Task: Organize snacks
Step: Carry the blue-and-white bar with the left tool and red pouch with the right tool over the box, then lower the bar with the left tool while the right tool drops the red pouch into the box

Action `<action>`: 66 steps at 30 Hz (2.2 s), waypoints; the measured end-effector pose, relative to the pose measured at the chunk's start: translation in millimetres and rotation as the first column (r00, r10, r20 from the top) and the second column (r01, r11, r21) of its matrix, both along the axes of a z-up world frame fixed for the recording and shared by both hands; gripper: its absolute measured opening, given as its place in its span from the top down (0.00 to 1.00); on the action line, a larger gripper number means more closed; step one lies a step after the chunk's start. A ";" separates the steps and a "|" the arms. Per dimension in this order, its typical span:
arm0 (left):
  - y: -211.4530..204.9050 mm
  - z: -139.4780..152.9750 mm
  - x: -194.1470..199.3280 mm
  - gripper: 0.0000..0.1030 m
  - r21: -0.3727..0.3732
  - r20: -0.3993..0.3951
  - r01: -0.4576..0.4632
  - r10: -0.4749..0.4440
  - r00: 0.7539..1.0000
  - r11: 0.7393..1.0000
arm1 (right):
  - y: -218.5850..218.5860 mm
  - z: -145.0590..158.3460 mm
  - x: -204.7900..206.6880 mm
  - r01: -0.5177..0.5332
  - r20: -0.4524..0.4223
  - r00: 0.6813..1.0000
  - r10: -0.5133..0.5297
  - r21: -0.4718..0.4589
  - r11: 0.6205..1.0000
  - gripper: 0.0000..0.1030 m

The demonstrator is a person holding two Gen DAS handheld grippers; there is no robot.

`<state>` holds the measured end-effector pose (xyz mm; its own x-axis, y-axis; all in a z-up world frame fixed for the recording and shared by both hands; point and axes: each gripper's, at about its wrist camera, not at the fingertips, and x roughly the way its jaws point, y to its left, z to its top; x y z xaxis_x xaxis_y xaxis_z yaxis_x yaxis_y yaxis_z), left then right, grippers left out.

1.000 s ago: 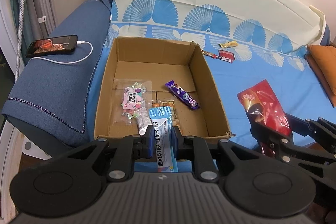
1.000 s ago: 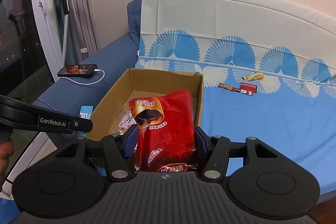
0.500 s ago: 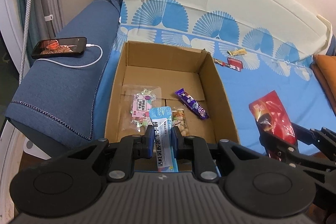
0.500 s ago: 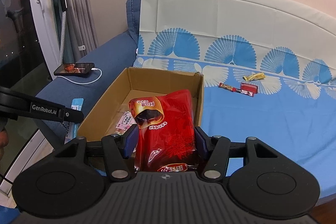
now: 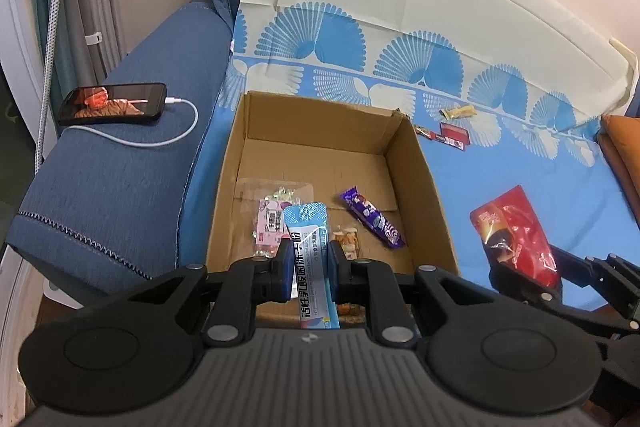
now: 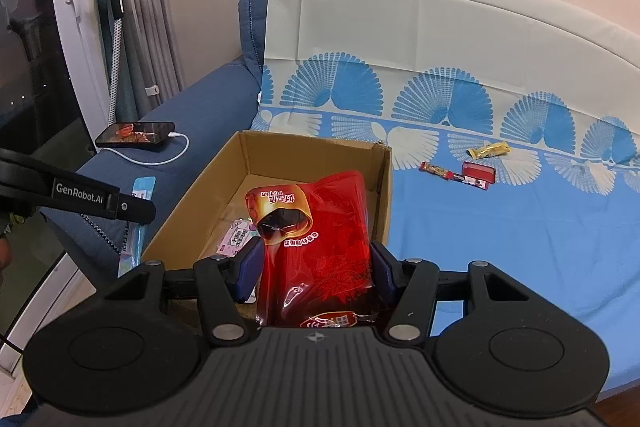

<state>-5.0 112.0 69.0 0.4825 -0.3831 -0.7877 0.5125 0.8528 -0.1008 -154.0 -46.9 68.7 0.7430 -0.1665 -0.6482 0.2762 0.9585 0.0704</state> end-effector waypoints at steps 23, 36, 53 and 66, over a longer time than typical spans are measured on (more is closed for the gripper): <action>-49.0 -32.5 72.1 0.81 0.051 -0.012 0.011 -0.010 1.000 0.999 | -29.4 -36.2 79.9 -0.017 -0.045 0.999 0.019 0.046 0.999 0.42; -69.1 -88.0 119.0 0.81 0.124 -0.078 0.016 -0.007 0.997 0.992 | -38.8 -75.2 130.0 -0.025 -0.111 0.993 0.035 0.090 0.996 0.42; -59.2 -98.7 126.7 0.00 0.156 -0.059 -0.049 0.058 0.997 0.987 | -40.7 -83.7 138.7 -0.020 -0.133 0.991 0.024 0.029 0.999 0.12; -7.0 -66.7 53.4 0.00 0.106 -0.115 -0.147 0.159 0.981 0.983 | -10.4 -46.4 67.7 0.011 -0.076 0.997 -0.008 0.030 0.999 0.10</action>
<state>48.4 105.0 2.3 0.4273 -0.2312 -0.8740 0.3642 0.9289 -0.0677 -86.3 -57.3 22.3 0.6901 -0.1526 -0.7075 0.2909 0.9535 0.0782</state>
